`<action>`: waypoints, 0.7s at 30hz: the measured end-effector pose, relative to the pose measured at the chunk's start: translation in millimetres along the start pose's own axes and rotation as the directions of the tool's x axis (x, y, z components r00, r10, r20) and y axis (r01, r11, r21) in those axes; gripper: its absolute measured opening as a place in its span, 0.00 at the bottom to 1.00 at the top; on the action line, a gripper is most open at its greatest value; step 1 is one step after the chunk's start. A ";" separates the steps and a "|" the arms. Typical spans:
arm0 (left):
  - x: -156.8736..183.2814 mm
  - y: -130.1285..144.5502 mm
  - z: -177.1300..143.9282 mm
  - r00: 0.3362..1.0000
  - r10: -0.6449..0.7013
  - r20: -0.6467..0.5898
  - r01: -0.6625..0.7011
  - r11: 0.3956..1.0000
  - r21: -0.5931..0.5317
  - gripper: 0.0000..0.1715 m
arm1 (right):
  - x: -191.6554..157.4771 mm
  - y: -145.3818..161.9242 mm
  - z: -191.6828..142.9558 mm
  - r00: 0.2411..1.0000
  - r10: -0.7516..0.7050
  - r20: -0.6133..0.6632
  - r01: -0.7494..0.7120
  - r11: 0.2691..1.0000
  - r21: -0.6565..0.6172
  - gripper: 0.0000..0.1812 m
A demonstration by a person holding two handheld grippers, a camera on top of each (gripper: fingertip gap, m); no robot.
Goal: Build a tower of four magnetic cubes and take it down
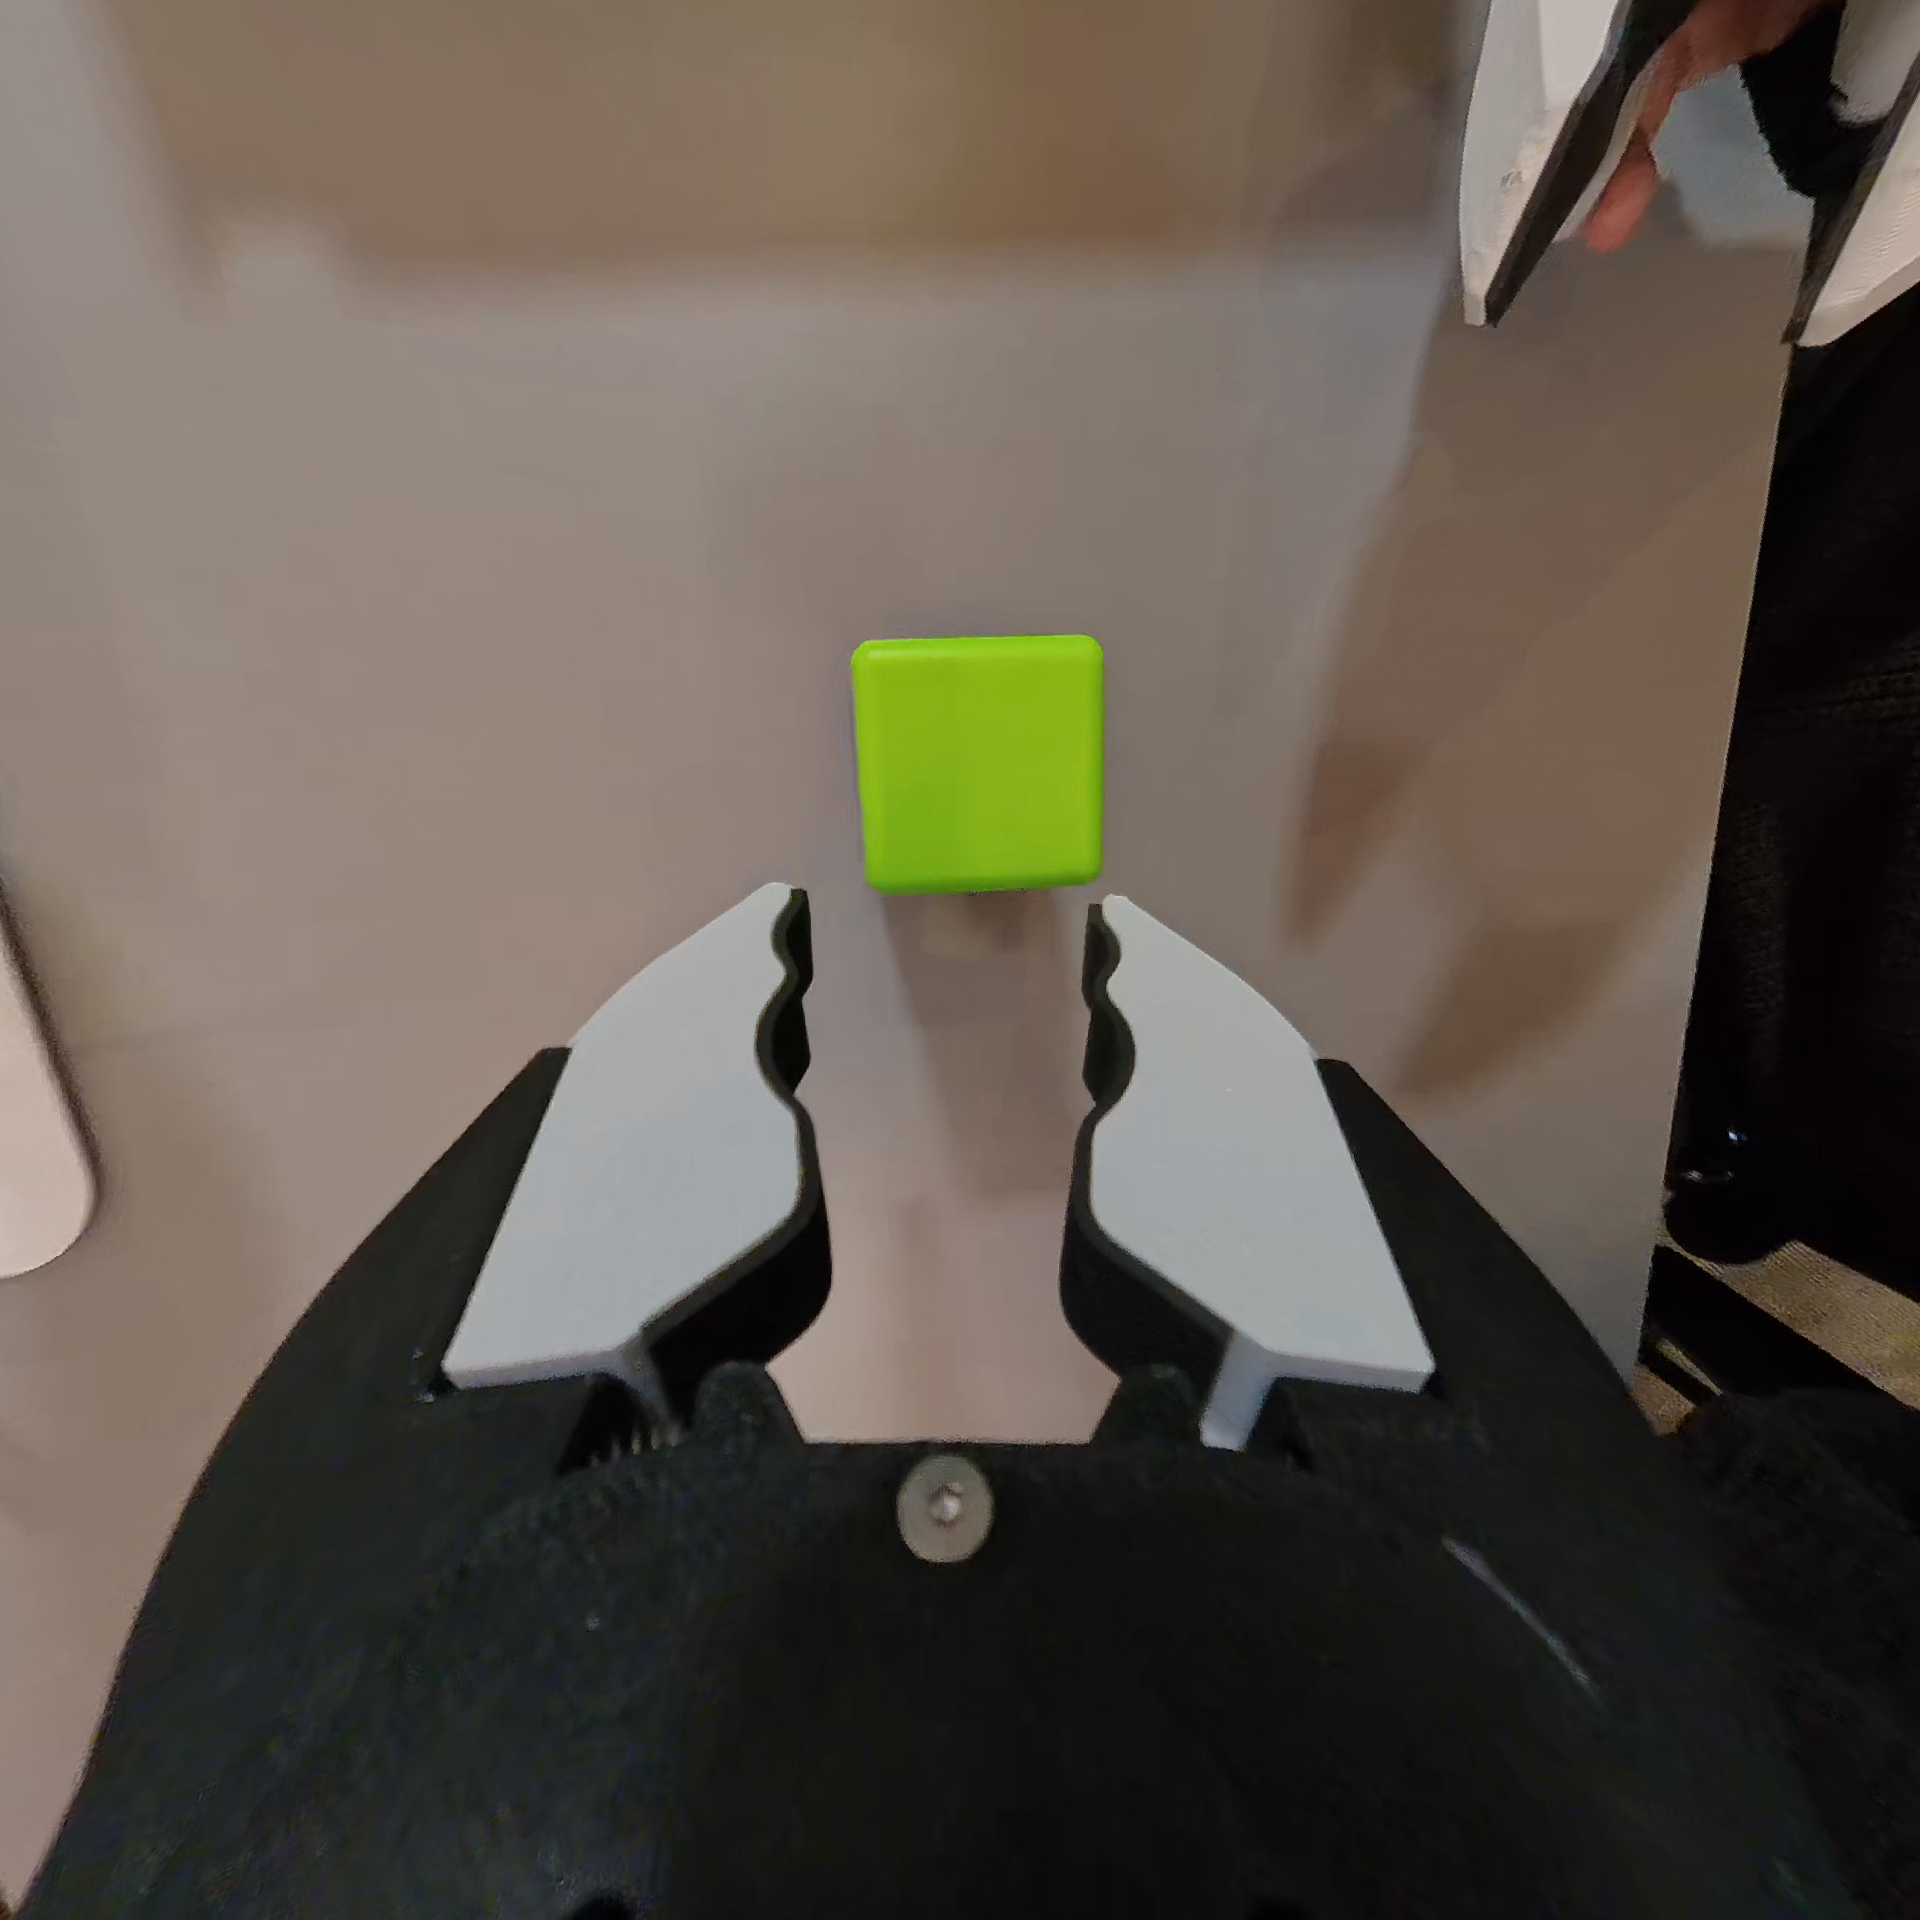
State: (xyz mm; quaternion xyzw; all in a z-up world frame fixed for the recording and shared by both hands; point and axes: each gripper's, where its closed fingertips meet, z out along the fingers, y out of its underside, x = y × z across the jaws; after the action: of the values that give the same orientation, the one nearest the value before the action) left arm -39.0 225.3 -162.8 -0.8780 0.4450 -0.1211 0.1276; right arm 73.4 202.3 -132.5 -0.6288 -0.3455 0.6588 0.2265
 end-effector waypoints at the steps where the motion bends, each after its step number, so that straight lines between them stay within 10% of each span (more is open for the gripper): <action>1: -2.8 -1.7 -7.2 1.000 0.002 0.031 -0.003 1.000 0.021 0.30 | 0.2 -0.4 -0.1 1.000 0.000 0.000 0.000 1.000 0.002 0.19; 6: -32.5 -15.5 -85.8 0.938 -0.098 0.332 0.009 0.965 0.261 0.34 | -0.1 -2.2 1.9 1.000 -0.002 0.002 0.002 1.000 0.008 0.19; 9: -59.2 1.3 -165.9 0.751 -0.308 0.585 0.027 0.898 0.439 0.33 | -2.9 -1.5 6.7 1.000 -0.015 0.008 0.015 1.000 -0.001 0.19; 18: -9.6 181.3 -341.6 0.056 -0.742 0.668 -0.036 0.667 0.744 0.19 | -14.3 -4.4 36.9 0.996 -0.023 0.086 0.026 0.999 -0.028 0.18; 21: 9.8 233.7 -344.3 -0.031 -0.818 0.574 -0.091 0.574 0.814 0.21 | -17.1 -2.6 49.2 0.993 -0.014 0.118 0.021 0.998 -0.051 0.18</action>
State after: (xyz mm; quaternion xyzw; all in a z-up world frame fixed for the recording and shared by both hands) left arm -321.2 43.7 83.6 -0.6975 -0.1225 0.3051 0.6367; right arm 26.5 183.1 -120.5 -0.5914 -0.3808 0.6835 0.1950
